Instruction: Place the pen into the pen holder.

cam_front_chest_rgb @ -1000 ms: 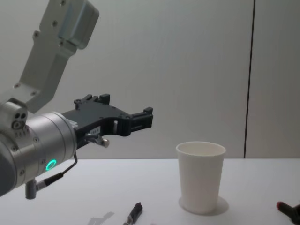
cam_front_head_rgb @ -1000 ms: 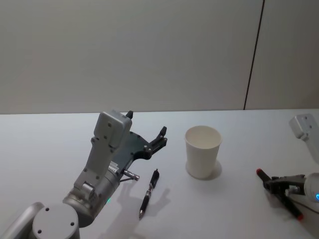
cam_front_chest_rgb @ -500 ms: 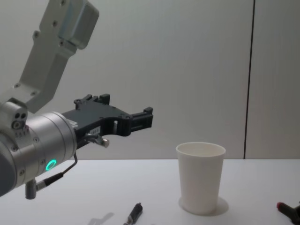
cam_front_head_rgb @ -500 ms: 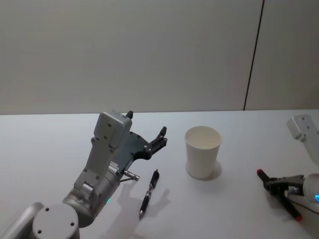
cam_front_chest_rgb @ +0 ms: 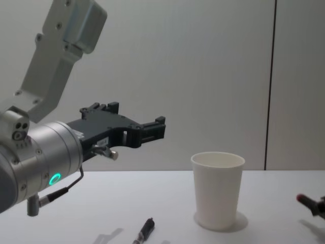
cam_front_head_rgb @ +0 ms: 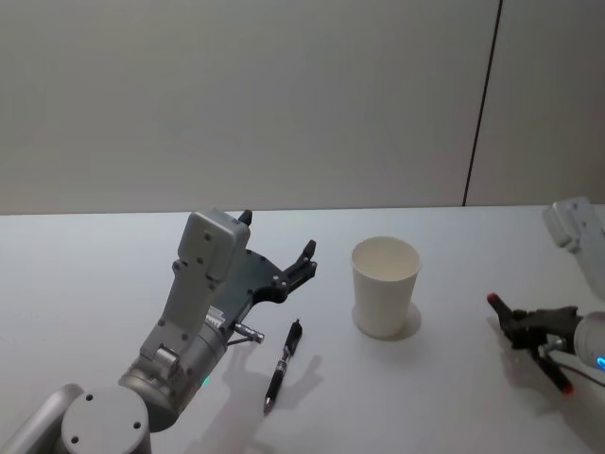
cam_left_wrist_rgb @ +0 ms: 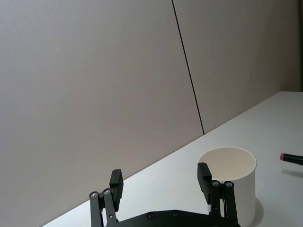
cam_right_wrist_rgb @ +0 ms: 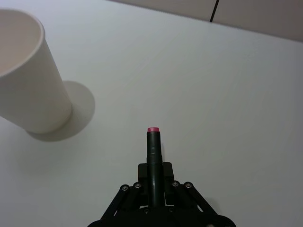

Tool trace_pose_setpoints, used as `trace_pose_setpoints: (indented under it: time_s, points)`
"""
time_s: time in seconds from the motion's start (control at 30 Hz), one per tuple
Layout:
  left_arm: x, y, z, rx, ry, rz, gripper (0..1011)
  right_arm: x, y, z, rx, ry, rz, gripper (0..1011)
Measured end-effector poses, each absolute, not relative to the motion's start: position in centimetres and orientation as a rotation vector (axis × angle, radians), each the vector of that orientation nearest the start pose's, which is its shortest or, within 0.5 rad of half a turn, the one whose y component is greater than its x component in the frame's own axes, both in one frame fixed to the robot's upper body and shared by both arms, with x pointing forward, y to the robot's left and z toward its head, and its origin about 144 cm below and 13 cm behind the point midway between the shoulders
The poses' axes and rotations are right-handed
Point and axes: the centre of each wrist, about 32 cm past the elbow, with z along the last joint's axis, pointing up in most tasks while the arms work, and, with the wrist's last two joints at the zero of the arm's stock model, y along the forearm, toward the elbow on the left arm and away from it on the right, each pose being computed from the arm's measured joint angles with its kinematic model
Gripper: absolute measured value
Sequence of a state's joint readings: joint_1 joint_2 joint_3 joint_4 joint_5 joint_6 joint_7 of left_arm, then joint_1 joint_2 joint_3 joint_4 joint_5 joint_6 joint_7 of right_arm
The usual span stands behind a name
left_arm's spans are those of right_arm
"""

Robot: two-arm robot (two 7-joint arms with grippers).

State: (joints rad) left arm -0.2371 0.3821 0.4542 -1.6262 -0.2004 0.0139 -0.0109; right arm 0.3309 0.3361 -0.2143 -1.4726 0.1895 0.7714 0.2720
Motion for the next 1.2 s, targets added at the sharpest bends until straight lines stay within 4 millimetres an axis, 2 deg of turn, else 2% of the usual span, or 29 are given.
trace_pose_setpoints:
  time_s: [0.57, 1.2]
  points:
    - [49.2, 19.8, 120.4, 0.061, -0.268, 1.124, 1004, 52.5, -26.3, 123.7, -0.453, 0.099, -1.224, 167]
    - [49.2, 19.8, 120.4, 0.061, -0.268, 1.124, 1004, 51.5, -25.2, 123.8, -0.269, -0.173, -1.212, 167]
